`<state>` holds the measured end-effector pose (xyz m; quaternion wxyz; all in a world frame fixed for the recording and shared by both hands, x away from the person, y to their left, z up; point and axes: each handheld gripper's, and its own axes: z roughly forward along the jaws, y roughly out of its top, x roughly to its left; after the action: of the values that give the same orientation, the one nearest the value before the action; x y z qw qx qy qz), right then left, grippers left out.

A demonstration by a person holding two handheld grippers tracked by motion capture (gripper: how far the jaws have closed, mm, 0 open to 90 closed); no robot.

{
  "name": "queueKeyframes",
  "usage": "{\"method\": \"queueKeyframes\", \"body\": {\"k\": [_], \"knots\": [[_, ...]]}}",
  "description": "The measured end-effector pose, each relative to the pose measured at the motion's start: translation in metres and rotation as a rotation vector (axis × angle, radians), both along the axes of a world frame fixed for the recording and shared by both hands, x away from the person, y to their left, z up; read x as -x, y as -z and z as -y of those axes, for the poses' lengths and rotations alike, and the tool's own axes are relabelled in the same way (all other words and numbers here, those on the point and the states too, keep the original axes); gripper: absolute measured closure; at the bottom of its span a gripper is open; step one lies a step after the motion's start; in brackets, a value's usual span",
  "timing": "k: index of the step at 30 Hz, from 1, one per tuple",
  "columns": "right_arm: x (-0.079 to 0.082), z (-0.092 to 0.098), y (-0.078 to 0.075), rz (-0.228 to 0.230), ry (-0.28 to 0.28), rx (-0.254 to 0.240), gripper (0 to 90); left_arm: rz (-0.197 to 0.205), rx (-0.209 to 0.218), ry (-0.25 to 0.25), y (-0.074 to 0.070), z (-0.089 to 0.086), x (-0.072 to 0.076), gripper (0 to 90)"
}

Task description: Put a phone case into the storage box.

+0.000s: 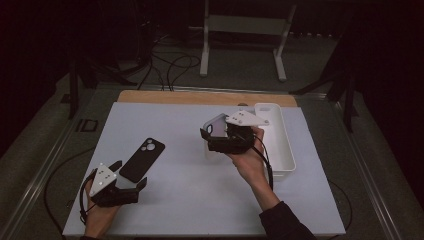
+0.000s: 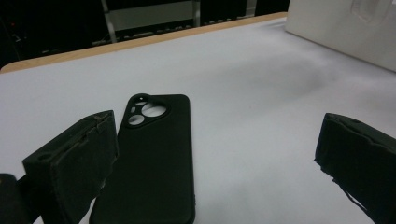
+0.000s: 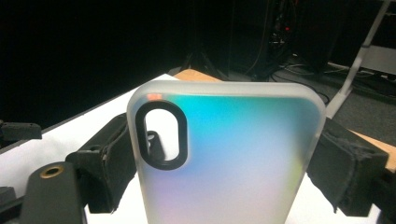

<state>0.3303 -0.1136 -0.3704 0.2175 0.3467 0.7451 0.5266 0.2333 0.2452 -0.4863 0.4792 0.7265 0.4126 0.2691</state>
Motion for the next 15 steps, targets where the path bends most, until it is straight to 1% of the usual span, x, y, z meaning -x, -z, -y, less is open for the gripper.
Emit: {"method": "queueKeyframes", "body": {"k": [6,12,15], "knots": [[-0.005,0.005,0.0,-0.002,0.023,0.004,16.5,-0.004,-0.02,-0.006,0.002,0.001,-0.001,0.0],[-0.011,0.012,-0.002,0.001,0.05,0.007,16.5,-0.002,-0.025,-0.009,0.002,0.001,-0.001,0.0],[-0.015,0.016,-0.004,-0.006,0.062,-0.003,16.5,0.0,-0.025,-0.009,0.003,0.001,-0.001,0.1]]}}
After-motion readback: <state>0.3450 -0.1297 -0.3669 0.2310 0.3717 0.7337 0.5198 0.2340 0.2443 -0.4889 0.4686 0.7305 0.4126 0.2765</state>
